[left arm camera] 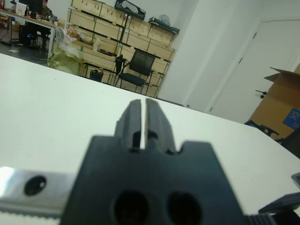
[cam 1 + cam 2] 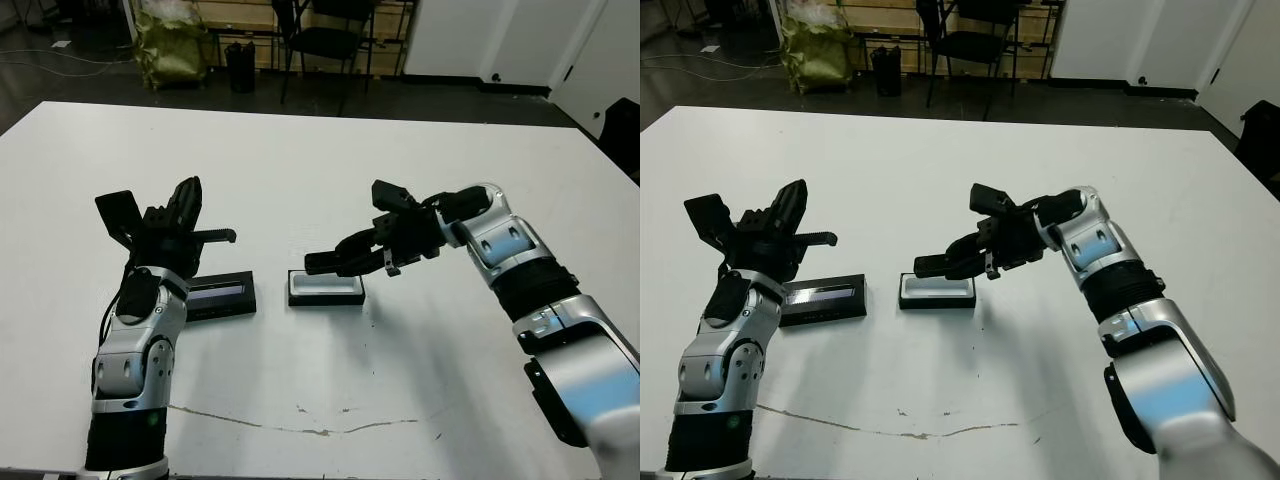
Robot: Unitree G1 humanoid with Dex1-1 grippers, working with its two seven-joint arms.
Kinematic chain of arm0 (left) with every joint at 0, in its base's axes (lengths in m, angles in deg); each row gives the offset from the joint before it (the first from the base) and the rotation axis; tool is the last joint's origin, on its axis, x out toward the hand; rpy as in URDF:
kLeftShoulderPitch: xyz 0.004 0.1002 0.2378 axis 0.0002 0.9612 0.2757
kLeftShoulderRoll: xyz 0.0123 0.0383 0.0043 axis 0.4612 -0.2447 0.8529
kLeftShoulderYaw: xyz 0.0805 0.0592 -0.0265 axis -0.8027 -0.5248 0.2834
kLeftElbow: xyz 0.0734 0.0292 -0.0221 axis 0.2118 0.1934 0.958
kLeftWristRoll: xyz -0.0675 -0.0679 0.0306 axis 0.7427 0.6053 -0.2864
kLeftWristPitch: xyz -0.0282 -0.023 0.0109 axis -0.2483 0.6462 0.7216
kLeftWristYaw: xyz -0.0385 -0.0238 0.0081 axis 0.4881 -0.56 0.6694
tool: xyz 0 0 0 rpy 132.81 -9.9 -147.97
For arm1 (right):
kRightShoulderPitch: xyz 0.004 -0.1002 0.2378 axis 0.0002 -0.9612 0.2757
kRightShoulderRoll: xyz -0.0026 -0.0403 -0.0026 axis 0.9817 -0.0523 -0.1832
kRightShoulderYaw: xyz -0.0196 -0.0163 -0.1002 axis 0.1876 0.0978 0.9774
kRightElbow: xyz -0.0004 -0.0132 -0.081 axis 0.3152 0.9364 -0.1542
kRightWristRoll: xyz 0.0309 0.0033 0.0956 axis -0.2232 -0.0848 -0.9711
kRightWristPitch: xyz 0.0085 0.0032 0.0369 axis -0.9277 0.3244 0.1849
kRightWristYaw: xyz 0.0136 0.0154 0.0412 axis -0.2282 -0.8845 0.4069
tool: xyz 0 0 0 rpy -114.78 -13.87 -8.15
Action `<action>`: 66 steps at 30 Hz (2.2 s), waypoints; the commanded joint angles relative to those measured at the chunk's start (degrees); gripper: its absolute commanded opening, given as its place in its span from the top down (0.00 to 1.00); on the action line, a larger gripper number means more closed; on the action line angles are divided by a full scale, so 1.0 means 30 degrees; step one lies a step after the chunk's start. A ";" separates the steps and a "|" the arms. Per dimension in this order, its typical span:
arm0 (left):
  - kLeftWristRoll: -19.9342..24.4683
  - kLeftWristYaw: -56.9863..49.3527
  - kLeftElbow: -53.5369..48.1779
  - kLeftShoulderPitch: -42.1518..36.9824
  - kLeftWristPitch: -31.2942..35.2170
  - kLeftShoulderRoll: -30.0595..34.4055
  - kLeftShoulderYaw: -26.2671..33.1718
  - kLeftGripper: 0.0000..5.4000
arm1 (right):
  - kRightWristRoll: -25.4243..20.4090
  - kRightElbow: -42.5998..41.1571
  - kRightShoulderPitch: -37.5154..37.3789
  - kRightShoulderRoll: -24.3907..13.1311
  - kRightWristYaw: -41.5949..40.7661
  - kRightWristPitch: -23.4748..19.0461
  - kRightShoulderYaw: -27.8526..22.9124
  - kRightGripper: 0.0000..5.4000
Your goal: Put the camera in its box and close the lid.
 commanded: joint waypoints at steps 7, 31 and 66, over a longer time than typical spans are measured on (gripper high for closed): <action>-0.0182 -0.0063 0.0372 0.0134 0.0049 0.0026 -0.0136 1.00 | 0.0486 0.1714 0.0526 0.0855 -0.0012 0.1530 0.0067 0.85; -0.0030 0.0309 0.0614 0.0176 -0.0289 0.0023 -0.0119 1.00 | 0.1643 0.2284 0.0795 0.1344 0.0287 0.2083 0.0377 0.85; -0.0323 -0.0085 0.0405 0.0219 -0.0166 0.0037 -0.0268 1.00 | 0.2497 0.3378 0.0524 0.2570 0.1176 0.2448 0.0721 0.85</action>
